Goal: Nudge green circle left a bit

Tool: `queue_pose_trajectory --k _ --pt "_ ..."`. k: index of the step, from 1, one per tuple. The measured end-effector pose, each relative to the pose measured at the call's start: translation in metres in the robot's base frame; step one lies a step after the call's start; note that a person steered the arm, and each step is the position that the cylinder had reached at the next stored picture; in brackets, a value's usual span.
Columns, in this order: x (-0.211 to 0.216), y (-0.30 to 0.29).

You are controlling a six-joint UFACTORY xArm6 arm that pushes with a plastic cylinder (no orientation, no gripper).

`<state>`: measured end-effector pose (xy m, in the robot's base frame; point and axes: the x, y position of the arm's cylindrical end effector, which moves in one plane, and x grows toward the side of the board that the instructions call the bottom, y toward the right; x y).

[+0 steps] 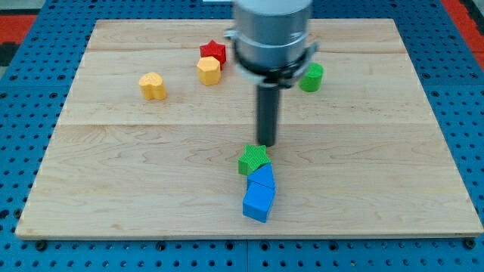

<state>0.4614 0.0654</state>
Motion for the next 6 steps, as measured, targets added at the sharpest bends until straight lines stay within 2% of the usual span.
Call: queue_pose_trajectory --k 1,2,3,4,5,6 --pt "-0.075 0.055" --pt "-0.134 0.074" --pt "-0.138 0.112" --pt "-0.168 0.118" --pt "-0.146 0.067" --pt "-0.103 0.018"
